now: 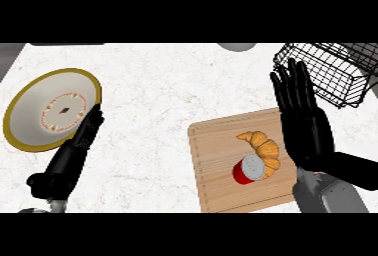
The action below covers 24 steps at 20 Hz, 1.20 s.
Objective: Pick the croissant from the cutting board and place it in the tiered basket
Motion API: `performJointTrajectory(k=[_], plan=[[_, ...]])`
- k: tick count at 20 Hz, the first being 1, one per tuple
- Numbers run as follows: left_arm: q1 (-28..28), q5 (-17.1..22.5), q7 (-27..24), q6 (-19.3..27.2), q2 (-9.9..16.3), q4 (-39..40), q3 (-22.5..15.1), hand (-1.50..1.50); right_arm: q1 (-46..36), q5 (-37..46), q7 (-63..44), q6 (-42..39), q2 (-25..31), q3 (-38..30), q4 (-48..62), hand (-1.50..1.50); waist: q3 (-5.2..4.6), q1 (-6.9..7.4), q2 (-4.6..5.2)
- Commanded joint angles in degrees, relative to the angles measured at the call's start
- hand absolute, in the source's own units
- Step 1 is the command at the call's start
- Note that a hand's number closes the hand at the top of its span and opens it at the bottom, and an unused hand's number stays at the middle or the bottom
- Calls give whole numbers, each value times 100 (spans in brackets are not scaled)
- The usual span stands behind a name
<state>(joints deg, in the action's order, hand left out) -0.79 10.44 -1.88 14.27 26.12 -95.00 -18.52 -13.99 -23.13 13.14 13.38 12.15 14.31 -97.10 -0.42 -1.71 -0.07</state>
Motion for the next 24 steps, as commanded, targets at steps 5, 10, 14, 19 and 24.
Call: performJointTrajectory(k=[5,10,14,19,24], plan=[[460,-52,301,660,-395,870,302,0,44,798,-327,-49,1739,-1037,91,150,31,68,10],[765,61,357,843,-779,1019,180,0,658,529,-1009,1797,1138,-2301,1013,-150,42,-38,15],[513,-279,170,953,-1239,1518,4,0,1178,318,-438,1232,1069,-2506,326,-150,42,117,1],[565,-65,109,657,-949,1490,343,0,2238,717,-1598,684,2018,-2049,-772,-150,26,19,-21],[528,-70,108,688,-954,1528,392,0,2540,1463,-3019,154,3073,-1088,-1335,-150,-5,44,-10]])
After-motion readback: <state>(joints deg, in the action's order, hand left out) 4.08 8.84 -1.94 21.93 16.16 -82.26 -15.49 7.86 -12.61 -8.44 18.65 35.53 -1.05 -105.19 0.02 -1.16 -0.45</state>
